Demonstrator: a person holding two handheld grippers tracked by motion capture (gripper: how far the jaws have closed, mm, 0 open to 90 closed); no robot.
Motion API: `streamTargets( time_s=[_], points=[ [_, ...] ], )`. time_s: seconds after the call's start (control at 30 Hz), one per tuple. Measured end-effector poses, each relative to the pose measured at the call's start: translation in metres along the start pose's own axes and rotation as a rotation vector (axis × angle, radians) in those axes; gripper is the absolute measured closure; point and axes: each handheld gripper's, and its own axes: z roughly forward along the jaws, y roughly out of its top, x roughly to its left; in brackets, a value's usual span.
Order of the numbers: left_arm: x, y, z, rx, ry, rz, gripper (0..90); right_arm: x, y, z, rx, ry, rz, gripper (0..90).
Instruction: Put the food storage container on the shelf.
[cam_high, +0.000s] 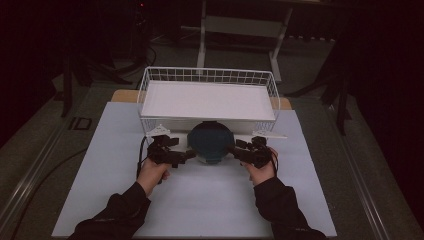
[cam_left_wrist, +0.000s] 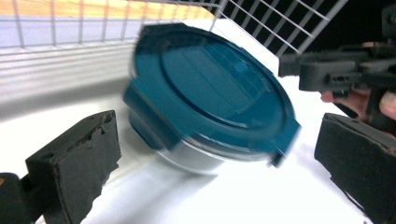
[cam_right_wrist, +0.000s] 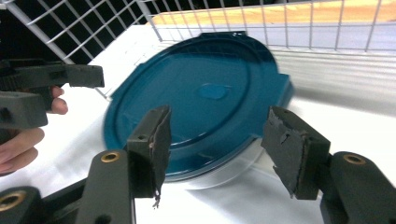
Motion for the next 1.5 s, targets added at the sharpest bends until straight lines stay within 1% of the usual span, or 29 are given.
streamTargets(
  time_s=[0.07,0.1,0.13,0.17,0.2,0.23,0.27,0.3,0.33,0.37,0.4,0.43,0.47,0.5,0.53,0.57,0.6,0.63,0.67,0.73,0.8,0.83,0.9,0.93,0.97,1.07,1.1,1.27,1.5],
  points=[
    [-0.004,-0.002,-0.004,0.010,-0.011,0.007,0.4,0.005,-0.001,-0.002,0.009,0.019,-0.003,41.6],
    [-0.007,-0.005,-0.008,0.014,-0.019,0.020,0.4,0.010,-0.003,-0.005,0.017,0.039,-0.006,42.8],
    [-0.007,-0.005,-0.008,0.014,-0.019,0.020,0.4,0.010,-0.003,-0.005,0.017,0.039,-0.006,42.8],
    [-0.011,-0.009,-0.013,0.013,-0.025,0.024,0.4,0.016,-0.005,-0.008,0.024,0.059,-0.009,44.5],
    [-0.011,-0.009,-0.013,0.013,-0.025,0.024,0.4,0.016,-0.005,-0.008,0.024,0.059,-0.009,44.5],
    [-0.014,-0.012,-0.017,0.016,-0.017,0.048,0.3,0.022,-0.007,-0.011,0.028,0.067,-0.027,47.5],
    [-0.014,-0.012,-0.017,0.016,-0.017,0.048,0.4,0.022,-0.007,-0.011,0.028,0.067,-0.027,47.5],
    [-0.016,-0.015,-0.022,0.016,-0.020,0.060,0.4,0.026,-0.010,-0.012,0.039,0.074,-0.037,51.3],
    [-0.016,-0.015,-0.022,0.016,-0.020,0.060,0.4,0.026,-0.010,-0.012,0.039,0.074,-0.037,51.3],
    [-0.021,-0.017,-0.026,0.015,-0.013,0.082,0.4,0.030,-0.014,-0.012,0.052,0.077,-0.034,54.8],
    [-0.021,-0.017,-0.026,0.015,-0.013,0.082,0.4,0.030,-0.014,-0.012,0.052,0.077,-0.034,54.8],
    [-0.025,-0.019,-0.030,0.018,-0.012,0.102,0.4,0.032,-0.018,-0.011,0.064,0.075,-0.034,59.0],
    [-0.025,-0.019,-0.030,0.018,-0.012,0.102,0.3,0.032,-0.018,-0.011,0.064,0.075,-0.034,59.0],
    [-0.029,-0.022,-0.033,0.013,-0.009,0.120,0.4,0.034,-0.023,-0.008,0.079,0.087,-0.036,65.3],
    [-0.029,-0.022,-0.033,0.013,-0.009,0.120,0.4,0.034,-0.023,-0.008,0.079,0.087,-0.036,65.3],
    [-0.032,-0.025,-0.036,0.016,-0.006,0.130,0.3,0.037,-0.028,-0.004,0.105,0.095,-0.048,72.6],
    [-0.032,-0.025,-0.036,0.016,-0.006,0.130,0.3,0.037,-0.028,-0.004,0.105,0.095,-0.048,72.6],
    [-0.035,-0.028,-0.038,0.014,-0.010,0.137,0.4,0.040,-0.033,0.000,0.127,0.098,-0.070,81.8],
    [-0.035,-0.028,-0.038,0.014,-0.010,0.137,0.3,0.040,-0.033,0.000,0.127,0.098,-0.070,81.8],
    [-0.037,-0.031,-0.040,0.007,-0.005,0.139,0.3,0.042,-0.037,0.005,0.153,0.102,-0.075,89.7],
    [-0.037,-0.033,-0.041,0.007,-0.010,0.128,0.3,0.043,-0.038,0.009,0.166,0.099,-0.074,89.9],
    [-0.037,-0.036,-0.042,0.003,-0.010,0.127,0.3,0.045,-0.039,0.013,0.177,0.091,-0.100,89.9],
    [-0.035,-0.038,-0.042,0.004,-0.004,0.124,0.3,0.046,-0.040,0.017,0.183,0.081,-0.110,89.9],
    [-0.035,-0.038,-0.042,0.004,-0.004,0.124,0.3,0.046,-0.040,0.017,0.183,0.081,-0.110,89.9],
    [-0.034,-0.039,-0.043,-0.003,-0.006,0.111,0.3,0.045,-0.039,0.020,0.186,0.071,-0.106,89.9],
    [-0.034,-0.040,-0.042,-0.004,-0.001,0.118,0.3,0.044,-0.038,0.024,0.190,0.072,-0.100,89.9],
    [-0.034,-0.040,-0.042,-0.001,-0.001,0.128,0.3,0.044,-0.039,0.028,0.193,0.059,-0.103,89.9],
    [-0.035,-0.041,-0.041,-0.001,0.004,0.137,0.3,0.043,-0.036,0.033,0.179,0.061,-0.092,89.9],
    [-0.035,-0.042,-0.041,-0.013,0.004,0.139,0.3,0.038,-0.027,0.048,0.155,0.028,-0.097,89.8]
  ],
)
